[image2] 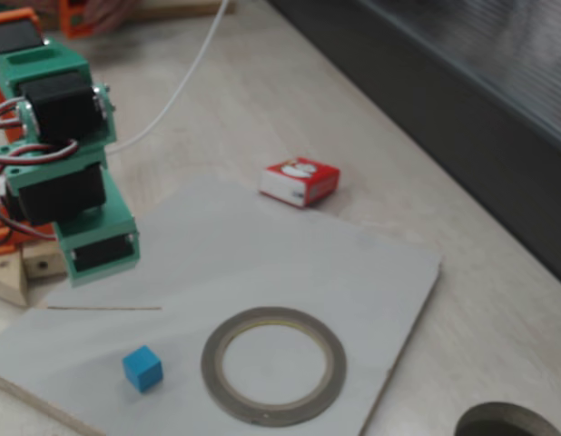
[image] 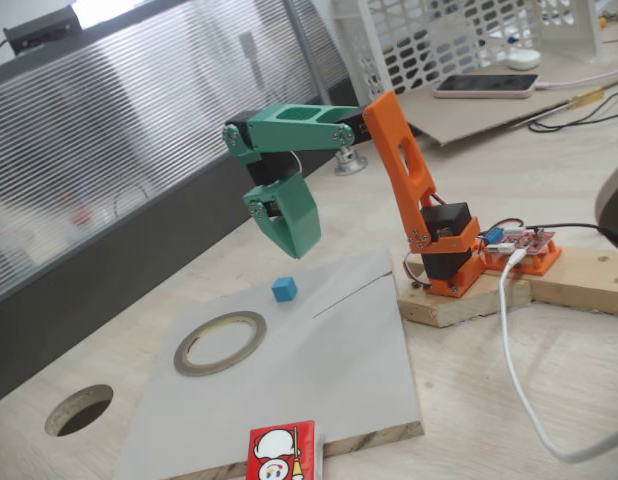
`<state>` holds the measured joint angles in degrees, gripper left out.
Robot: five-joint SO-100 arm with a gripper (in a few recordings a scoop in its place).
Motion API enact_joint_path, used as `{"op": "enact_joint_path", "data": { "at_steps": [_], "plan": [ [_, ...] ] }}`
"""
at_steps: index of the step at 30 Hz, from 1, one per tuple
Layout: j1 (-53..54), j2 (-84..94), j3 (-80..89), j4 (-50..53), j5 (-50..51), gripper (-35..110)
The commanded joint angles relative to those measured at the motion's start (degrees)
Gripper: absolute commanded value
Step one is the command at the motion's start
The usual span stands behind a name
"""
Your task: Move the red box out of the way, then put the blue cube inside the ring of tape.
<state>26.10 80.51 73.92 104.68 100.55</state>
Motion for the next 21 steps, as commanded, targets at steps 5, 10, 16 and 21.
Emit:
{"op": "enact_joint_path", "data": {
  "at_steps": [5, 10, 16, 21],
  "plan": [
    [0.88, 0.97, -0.44, -6.06, 0.62, 3],
    [0.44, -0.97, 0.79, -5.36, 0.62, 15],
    [-2.64, -1.76, 1.23, -5.36, 0.44, 17],
    [-4.31, -1.76, 1.32, -5.19, 0.53, 17]
  ]
}}
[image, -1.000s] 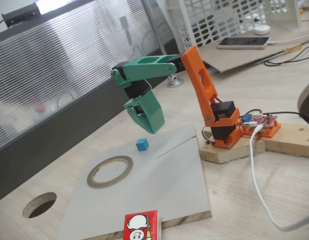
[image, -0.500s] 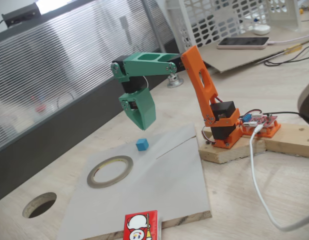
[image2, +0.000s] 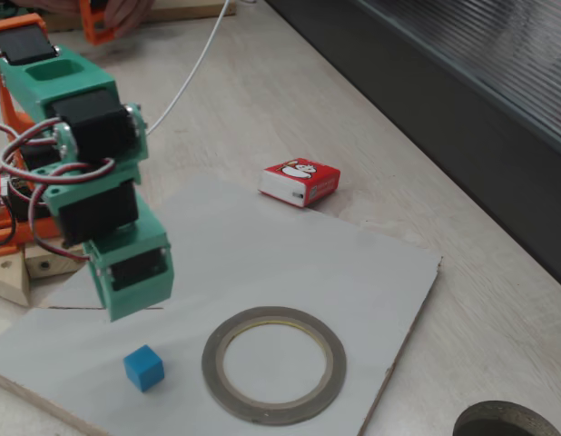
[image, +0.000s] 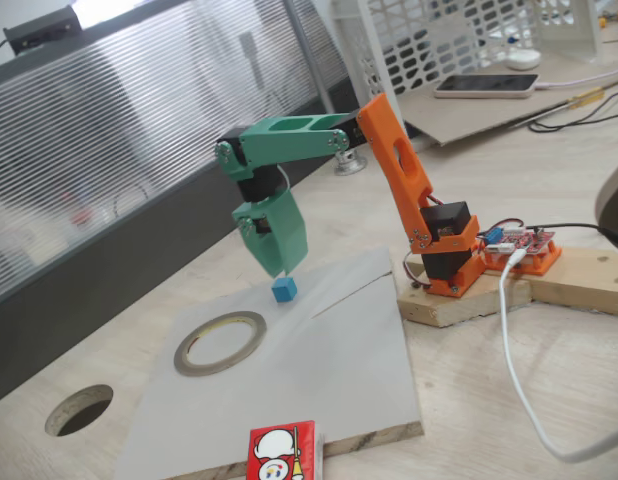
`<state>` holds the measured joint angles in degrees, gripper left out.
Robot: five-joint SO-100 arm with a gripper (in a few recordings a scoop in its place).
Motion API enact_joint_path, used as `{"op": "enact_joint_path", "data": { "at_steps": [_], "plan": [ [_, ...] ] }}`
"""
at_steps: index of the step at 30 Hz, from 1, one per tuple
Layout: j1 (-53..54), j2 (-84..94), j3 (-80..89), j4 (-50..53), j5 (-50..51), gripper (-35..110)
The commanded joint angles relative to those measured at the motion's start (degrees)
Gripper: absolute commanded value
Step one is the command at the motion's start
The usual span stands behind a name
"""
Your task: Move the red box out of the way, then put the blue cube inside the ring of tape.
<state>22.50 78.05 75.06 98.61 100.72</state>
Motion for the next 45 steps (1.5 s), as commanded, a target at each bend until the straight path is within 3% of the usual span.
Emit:
{"op": "enact_joint_path", "data": {
  "at_steps": [1, 6, 8, 19, 26, 35, 45],
  "plan": [
    [-2.37, 0.70, 0.18, 1.58, 0.09, 17],
    [-28.74, -0.35, 0.18, 6.86, 0.00, 17],
    [-34.80, -4.83, -0.62, 6.86, 0.00, 17],
    [-36.30, -10.37, -0.79, 7.38, -0.18, 17],
    [-49.31, -10.28, -3.08, 7.29, 0.09, 17],
    [-51.06, -11.07, -12.48, 6.86, -0.18, 17],
    [-62.49, -11.34, -14.85, 6.86, 0.44, 17]
  ]
}}
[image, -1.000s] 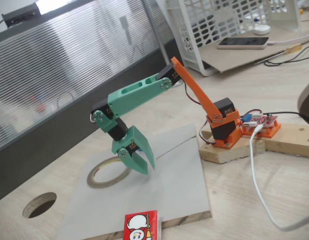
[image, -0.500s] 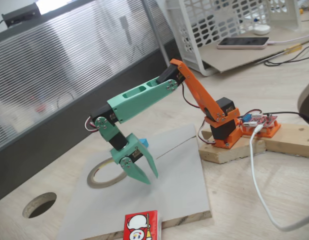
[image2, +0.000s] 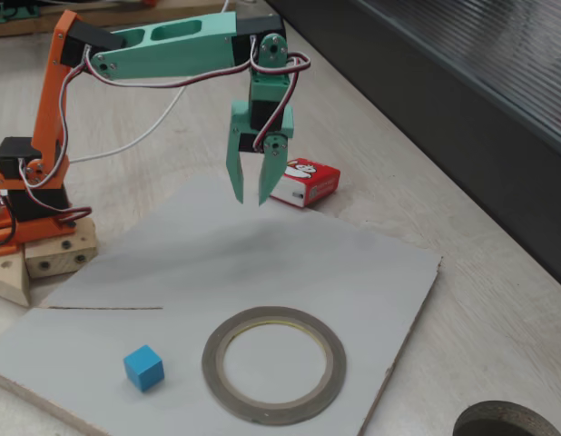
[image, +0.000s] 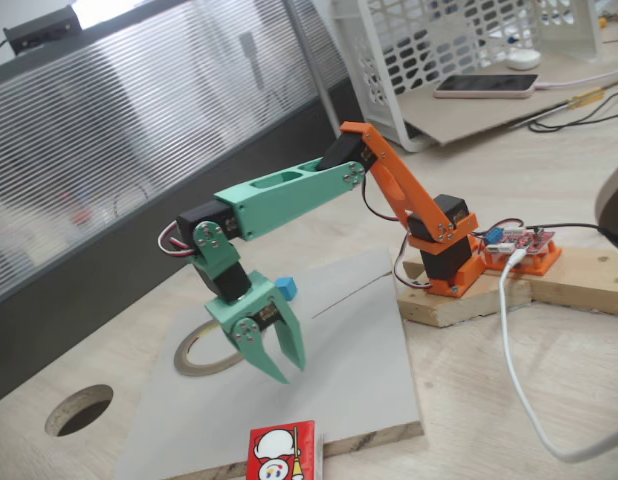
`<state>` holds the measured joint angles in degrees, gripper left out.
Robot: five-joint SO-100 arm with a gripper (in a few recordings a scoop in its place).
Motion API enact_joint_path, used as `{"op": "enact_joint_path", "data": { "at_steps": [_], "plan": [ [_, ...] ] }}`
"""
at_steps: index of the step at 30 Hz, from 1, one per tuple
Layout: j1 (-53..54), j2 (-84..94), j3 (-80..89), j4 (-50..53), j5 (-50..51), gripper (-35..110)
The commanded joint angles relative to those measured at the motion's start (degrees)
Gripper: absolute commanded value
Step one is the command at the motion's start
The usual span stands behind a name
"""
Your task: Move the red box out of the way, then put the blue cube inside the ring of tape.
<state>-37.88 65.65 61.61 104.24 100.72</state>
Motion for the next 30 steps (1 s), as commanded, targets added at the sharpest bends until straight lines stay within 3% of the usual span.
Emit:
{"op": "enact_joint_path", "data": {
  "at_steps": [1, 8, 13, 21, 30],
  "plan": [
    [-2.46, 1.05, -1.41, 1.23, 0.44, 16],
    [-2.64, 0.97, -1.49, 1.05, 0.09, -1],
    [-2.90, 0.97, -1.58, -2.29, 0.35, 0],
    [-15.91, -1.05, -1.23, -22.24, 0.35, 0],
    [-13.80, -4.83, -1.41, -23.47, 0.00, 0]
  ]
}}
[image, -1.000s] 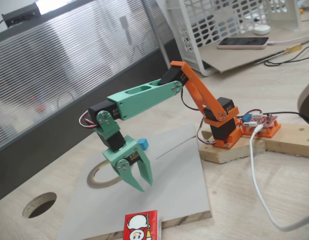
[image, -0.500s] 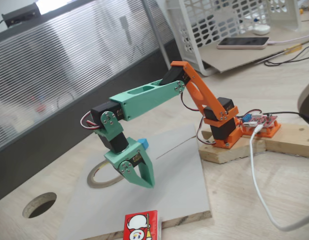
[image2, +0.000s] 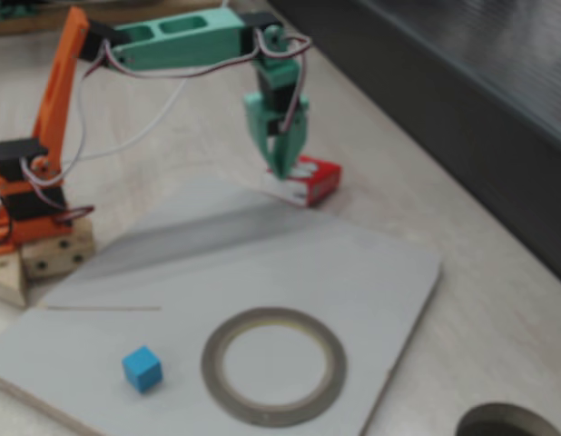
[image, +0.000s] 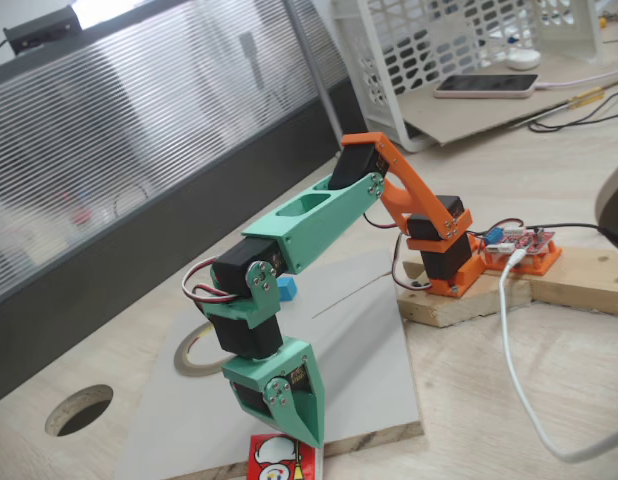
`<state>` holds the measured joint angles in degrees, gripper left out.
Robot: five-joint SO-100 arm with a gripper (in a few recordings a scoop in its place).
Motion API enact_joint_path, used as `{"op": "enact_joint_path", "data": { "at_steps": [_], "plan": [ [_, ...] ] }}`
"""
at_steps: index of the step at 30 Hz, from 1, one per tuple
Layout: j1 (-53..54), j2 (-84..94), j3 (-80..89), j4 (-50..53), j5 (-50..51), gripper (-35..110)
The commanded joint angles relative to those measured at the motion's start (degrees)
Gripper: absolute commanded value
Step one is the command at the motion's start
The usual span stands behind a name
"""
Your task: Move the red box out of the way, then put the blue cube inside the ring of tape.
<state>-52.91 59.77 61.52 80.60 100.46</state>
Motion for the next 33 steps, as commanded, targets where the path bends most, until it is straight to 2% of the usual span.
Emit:
{"op": "enact_joint_path", "data": {
  "at_steps": [1, 11, 19, 24, 33],
  "plan": [
    [2.90, 1.14, -1.32, 0.18, 0.18, 0],
    [17.31, 11.25, -0.62, 0.26, 0.09, 0],
    [17.84, 9.05, -0.62, 0.26, 0.53, 0],
    [13.01, 1.67, -1.14, 0.26, 0.44, 0],
    [-1.58, 1.67, -1.41, -0.53, 0.62, 0]
  ]
}}
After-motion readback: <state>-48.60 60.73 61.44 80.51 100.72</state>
